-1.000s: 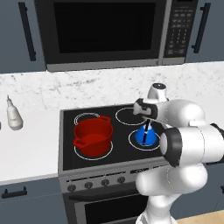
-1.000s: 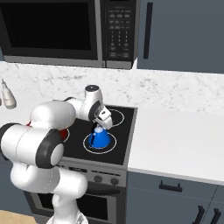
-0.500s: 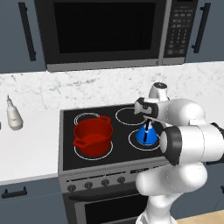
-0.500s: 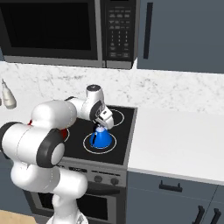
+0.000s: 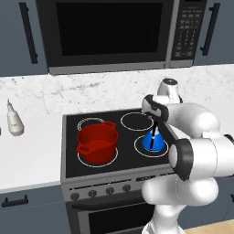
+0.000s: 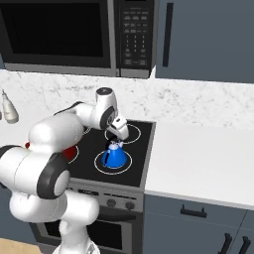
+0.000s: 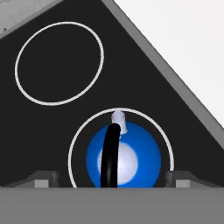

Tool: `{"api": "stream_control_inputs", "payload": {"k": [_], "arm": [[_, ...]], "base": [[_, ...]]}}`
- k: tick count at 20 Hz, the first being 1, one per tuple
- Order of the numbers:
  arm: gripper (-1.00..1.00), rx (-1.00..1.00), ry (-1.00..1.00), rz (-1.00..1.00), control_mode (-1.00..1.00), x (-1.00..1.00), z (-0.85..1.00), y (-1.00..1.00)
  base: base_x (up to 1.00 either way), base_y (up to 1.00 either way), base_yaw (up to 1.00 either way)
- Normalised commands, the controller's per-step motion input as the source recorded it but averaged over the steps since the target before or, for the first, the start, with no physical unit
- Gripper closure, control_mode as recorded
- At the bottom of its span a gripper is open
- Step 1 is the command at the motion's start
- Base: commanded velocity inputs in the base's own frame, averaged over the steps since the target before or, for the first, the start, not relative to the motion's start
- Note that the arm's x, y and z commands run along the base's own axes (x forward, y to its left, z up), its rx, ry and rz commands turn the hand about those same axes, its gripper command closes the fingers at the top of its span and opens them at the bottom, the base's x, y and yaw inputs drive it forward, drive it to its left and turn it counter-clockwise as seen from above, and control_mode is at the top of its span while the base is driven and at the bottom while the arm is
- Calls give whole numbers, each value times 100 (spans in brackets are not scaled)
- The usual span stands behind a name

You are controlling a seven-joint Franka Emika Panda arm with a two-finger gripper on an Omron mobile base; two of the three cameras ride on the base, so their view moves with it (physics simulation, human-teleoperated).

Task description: Pick the kettle from the counter and place it on a stove burner. Then turn the burner on.

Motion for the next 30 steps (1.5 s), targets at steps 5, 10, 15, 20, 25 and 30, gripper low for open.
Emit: {"api": "stream_control_inputs", "payload": {"k": [5,10,15,20,25,30], "arm": [[-100,0,-11,5,-100,-59,56,16],[-100,-5,-12,16,-100,-99,16,48],[-100,-14,-24,17,-100,-97,0,39],[-100,-13,-33,10,-100,-68,0,16],[-100,0,-2,0,-100,-1,0,0],[-100,0,-2,0,-100,-10,0,-3]], "base": [[0,0,0],[0,0,0],[0,0,0],[0,0,0],[0,0,0],[0,0,0]]}}
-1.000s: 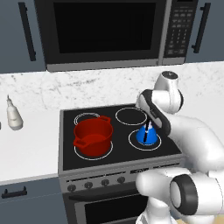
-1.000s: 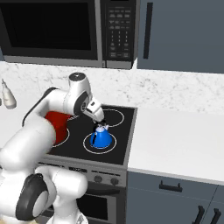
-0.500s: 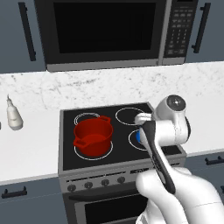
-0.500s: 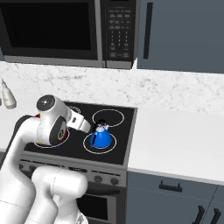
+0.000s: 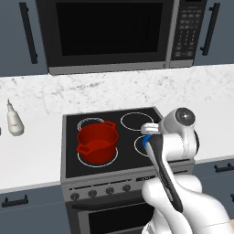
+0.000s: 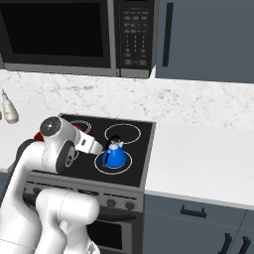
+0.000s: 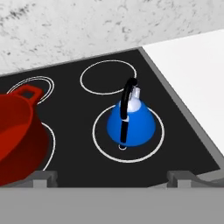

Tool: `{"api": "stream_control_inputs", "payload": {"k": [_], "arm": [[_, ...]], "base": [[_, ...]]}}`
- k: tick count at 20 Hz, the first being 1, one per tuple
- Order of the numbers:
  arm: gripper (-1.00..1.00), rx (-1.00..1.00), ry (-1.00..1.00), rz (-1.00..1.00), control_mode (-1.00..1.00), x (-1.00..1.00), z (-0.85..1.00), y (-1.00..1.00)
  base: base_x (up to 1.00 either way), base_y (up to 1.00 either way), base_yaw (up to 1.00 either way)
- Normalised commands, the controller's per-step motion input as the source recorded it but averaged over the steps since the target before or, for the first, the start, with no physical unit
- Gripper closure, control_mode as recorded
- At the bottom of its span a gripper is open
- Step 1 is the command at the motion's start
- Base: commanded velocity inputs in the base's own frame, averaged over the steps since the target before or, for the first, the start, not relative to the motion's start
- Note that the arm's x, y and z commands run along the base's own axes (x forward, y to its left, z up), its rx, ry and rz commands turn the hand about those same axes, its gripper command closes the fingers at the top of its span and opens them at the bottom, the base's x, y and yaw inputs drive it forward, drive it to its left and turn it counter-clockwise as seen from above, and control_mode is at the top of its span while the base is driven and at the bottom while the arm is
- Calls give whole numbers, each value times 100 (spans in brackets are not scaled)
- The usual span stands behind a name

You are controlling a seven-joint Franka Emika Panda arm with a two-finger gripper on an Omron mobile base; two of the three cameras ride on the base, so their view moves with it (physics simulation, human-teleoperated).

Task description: Pick the kettle from the counter and place it on a stove burner. Then turn the burner on.

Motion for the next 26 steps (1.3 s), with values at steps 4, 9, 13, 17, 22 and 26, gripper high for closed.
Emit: {"api": "stream_control_inputs", "payload": {"k": [4,9,13,17,22,26], "arm": [[-100,0,-13,0,-100,-16,0,-37],[-100,0,-8,0,-100,-8,0,-52],[-100,0,-2,0,-100,-1,0,-40],[-100,0,0,0,-100,0,0,0],[-100,0,0,0,-100,0,0,0],[-100,0,0,0,-100,0,0,0]], "base": [[0,0,0],[0,0,0],[0,0,0],[0,0,0],[0,0,0],[0,0,0]]}}
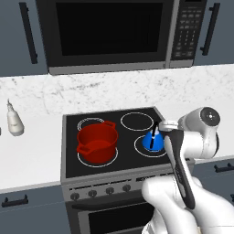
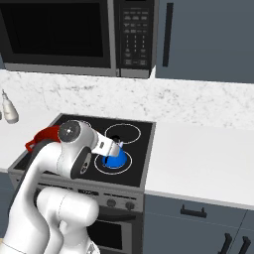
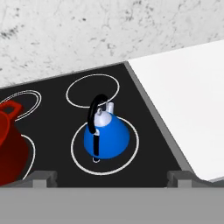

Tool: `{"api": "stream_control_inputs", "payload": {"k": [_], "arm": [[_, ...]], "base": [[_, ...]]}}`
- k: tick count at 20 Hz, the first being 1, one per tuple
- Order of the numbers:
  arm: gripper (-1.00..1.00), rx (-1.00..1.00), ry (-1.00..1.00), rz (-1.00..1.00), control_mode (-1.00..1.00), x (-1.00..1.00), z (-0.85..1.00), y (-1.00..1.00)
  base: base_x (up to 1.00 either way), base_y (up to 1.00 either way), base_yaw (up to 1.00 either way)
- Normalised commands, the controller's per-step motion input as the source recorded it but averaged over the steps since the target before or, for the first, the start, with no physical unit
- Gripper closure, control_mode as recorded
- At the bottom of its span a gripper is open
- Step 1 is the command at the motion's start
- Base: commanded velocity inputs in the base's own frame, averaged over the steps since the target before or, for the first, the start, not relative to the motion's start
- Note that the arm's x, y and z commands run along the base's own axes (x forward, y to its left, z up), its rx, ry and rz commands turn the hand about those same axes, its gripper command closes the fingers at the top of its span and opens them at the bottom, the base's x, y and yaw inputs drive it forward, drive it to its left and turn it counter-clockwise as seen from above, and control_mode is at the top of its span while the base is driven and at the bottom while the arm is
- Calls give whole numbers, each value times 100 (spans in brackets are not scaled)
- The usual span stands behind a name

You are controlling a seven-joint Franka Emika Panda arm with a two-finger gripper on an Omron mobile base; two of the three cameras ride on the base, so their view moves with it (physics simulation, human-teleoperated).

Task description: Pick the kettle from the counter and place it on a stove burner. Then turn the burner on.

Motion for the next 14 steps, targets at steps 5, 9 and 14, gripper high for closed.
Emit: {"api": "stream_control_inputs", "payload": {"k": [5,9,14], "arm": [[-100,0,0,0,-100,0,0,0],[-100,0,-4,1,-100,0,0,-21],[-100,0,0,0,100,0,0,0]], "base": [[0,0,0],[0,0,0],[-10,-59,0]]}}
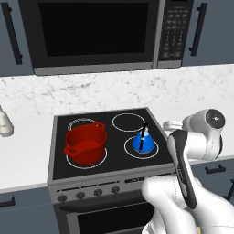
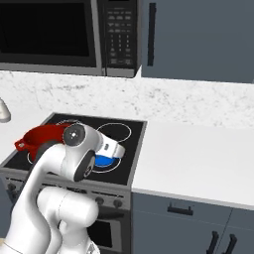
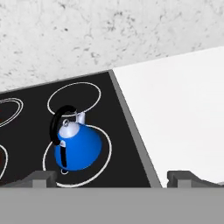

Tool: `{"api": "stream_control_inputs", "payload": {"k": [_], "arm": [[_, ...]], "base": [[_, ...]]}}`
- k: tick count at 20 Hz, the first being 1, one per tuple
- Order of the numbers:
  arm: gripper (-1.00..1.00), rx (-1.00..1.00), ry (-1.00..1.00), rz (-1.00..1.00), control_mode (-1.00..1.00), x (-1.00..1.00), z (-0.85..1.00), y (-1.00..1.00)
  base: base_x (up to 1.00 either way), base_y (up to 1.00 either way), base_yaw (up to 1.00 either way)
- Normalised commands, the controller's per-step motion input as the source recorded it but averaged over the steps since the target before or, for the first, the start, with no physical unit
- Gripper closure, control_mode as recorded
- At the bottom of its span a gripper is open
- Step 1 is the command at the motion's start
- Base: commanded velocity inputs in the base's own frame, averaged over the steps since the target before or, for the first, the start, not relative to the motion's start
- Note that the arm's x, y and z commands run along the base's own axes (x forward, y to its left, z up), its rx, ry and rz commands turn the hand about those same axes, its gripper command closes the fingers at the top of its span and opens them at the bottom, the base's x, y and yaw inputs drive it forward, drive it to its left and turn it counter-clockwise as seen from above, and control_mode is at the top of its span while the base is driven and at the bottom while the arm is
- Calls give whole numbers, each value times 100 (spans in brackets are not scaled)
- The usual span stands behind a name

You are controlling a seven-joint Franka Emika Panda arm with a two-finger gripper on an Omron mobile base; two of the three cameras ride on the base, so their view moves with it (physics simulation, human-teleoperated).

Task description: Pick the kettle from the counter and place it on a stove burner. Then turn the burner on.

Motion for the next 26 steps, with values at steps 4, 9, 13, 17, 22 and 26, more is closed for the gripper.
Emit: {"api": "stream_control_inputs", "payload": {"k": [4,9,13,17,22,26], "arm": [[-100,0,0,0,100,0,0,0],[-100,0,0,0,-100,0,0,0],[-100,0,0,0,-100,-2,0,18],[-100,0,0,2,-100,-15,0,42],[-100,-24,3,18,-100,-30,-16,95],[-100,-42,10,24,-100,-39,-43,100]], "base": [[0,-56,0],[0,-13,0],[0,0,0],[0,0,0],[0,0,0],[0,0,0]]}}
